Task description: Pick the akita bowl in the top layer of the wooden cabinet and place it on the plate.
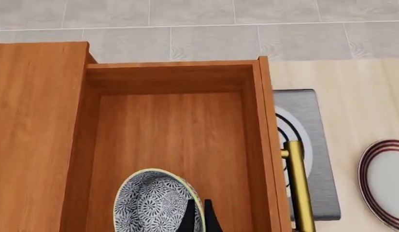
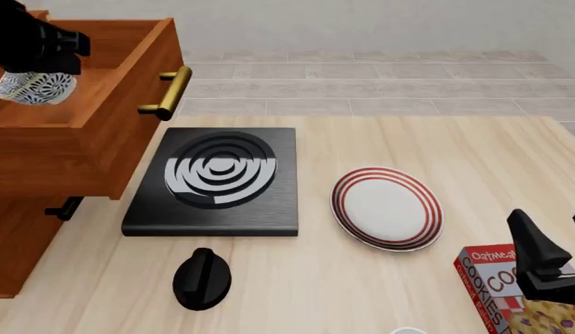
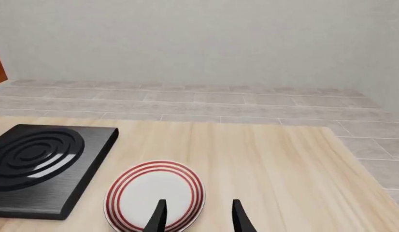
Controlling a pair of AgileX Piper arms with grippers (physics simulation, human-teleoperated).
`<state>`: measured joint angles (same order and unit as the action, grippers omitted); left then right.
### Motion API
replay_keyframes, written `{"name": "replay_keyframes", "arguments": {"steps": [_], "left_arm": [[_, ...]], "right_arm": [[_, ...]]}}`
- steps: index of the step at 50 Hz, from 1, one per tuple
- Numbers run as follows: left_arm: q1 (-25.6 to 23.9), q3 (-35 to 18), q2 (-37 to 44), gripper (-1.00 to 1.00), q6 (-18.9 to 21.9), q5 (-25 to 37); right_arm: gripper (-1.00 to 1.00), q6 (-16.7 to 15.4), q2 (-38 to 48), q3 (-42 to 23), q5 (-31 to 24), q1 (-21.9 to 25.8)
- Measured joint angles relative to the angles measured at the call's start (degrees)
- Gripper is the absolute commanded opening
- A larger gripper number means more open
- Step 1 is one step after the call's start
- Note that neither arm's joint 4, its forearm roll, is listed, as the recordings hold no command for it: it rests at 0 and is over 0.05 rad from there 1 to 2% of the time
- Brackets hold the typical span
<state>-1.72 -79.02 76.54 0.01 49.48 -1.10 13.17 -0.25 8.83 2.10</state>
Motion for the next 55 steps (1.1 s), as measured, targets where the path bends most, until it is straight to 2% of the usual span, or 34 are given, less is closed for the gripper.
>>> {"name": "replay_keyframes", "arguments": {"steps": [24, 55], "left_arm": [[-1.69, -5.43, -0.85, -1.00, 2.00, 1.44], [-7.77, -11.44, -0.69, -1.00, 6.39, 1.72]], "right_arm": [[1.00, -0.05, 0.43, -0.01, 0.37, 0.14], [1.00, -0.22, -0.85, -0.07, -0.87, 0.43]]}}
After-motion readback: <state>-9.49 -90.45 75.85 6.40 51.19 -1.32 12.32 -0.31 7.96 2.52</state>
